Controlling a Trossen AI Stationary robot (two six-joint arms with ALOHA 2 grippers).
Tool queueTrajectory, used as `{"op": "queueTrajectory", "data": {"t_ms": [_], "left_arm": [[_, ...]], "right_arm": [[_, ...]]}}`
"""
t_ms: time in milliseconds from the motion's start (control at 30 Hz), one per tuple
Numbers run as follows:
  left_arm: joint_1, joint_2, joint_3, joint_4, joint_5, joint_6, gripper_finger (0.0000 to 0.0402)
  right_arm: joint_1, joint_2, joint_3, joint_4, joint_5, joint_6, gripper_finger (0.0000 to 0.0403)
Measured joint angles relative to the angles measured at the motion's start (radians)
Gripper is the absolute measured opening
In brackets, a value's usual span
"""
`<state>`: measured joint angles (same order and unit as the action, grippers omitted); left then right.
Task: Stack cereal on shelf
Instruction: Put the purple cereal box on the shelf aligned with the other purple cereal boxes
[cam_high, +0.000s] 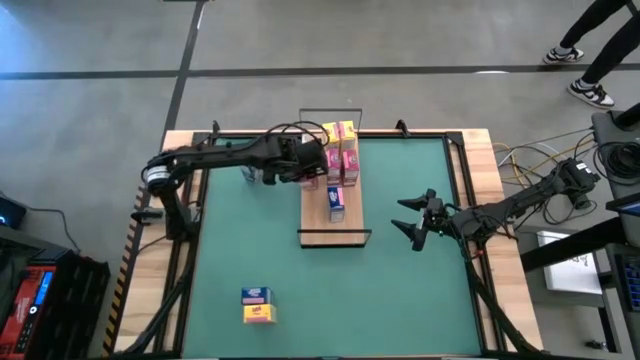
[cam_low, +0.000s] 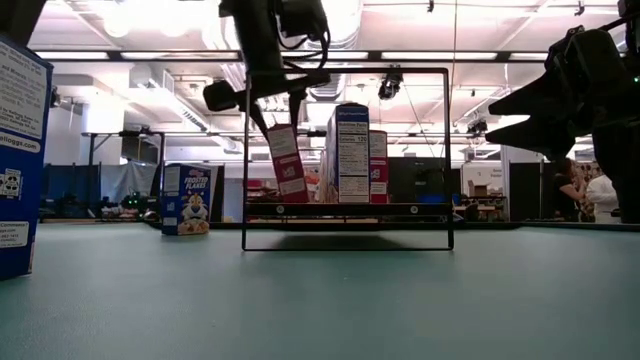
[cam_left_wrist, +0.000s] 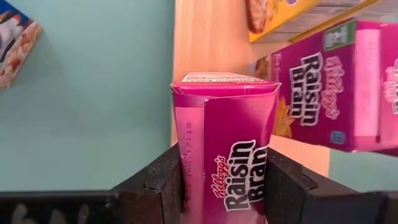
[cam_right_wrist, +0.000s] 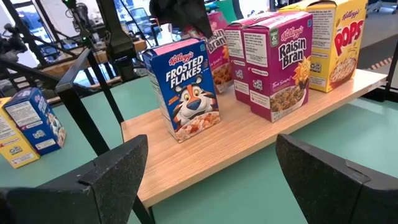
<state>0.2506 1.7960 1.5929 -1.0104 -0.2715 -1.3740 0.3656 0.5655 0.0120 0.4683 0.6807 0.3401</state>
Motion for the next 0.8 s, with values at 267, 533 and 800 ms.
{"op": "queueTrajectory", "data": {"t_ms": [267, 533, 800], "left_arm": [[0.017, 0.023, 0.003, 0.024, 0.013, 0.000, 0.0150], [0.016, 0.028, 0.000, 0.027, 0.001, 0.000, 0.0175], [0.023, 0.029, -0.002, 0.062, -0.002, 0.007, 0.0224]], "right_arm": [[0.000, 0.000, 0.000, 0.000, 0.000, 0.000, 0.0341], [0.000, 0.000, 0.000, 0.000, 0.000, 0.000, 0.0341], [0.000, 0.000, 0.000, 0.000, 0.000, 0.000, 0.0341]]}}
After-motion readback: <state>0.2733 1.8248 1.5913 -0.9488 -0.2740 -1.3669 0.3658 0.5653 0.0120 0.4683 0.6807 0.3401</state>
